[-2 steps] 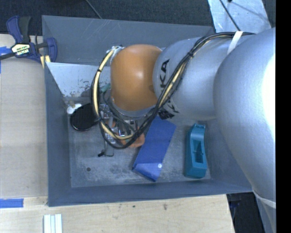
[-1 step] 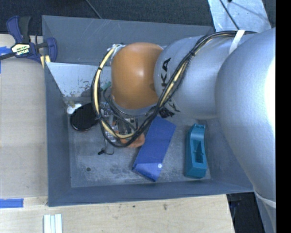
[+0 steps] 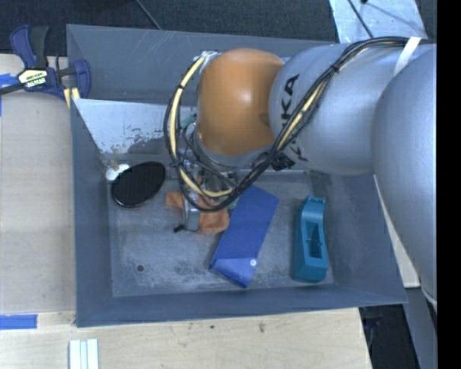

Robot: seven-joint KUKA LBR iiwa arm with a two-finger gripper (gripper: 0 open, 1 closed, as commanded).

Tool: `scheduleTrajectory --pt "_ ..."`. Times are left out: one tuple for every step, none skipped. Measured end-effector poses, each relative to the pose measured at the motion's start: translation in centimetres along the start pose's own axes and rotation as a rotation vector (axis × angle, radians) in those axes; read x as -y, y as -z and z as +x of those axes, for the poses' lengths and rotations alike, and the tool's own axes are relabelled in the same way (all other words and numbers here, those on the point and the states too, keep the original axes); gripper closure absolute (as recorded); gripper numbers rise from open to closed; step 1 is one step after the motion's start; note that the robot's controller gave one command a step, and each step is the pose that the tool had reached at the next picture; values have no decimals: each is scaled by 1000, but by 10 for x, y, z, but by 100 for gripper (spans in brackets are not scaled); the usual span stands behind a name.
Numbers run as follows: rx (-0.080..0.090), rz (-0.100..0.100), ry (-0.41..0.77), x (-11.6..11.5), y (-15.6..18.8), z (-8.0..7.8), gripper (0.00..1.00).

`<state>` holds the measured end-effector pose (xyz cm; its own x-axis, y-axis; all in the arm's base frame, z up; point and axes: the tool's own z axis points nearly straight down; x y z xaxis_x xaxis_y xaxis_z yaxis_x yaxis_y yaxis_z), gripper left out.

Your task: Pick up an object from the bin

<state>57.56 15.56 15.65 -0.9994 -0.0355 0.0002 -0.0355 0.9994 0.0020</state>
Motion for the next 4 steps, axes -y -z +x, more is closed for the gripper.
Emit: scheduleTrajectory --pt "5 2 -108 31 -7 -6 0" --pt "4 2 -108 42 -34 -9 0" --pt "5 1 44 65 -84 -23 100" --pt "5 1 44 65 -84 -23 100"
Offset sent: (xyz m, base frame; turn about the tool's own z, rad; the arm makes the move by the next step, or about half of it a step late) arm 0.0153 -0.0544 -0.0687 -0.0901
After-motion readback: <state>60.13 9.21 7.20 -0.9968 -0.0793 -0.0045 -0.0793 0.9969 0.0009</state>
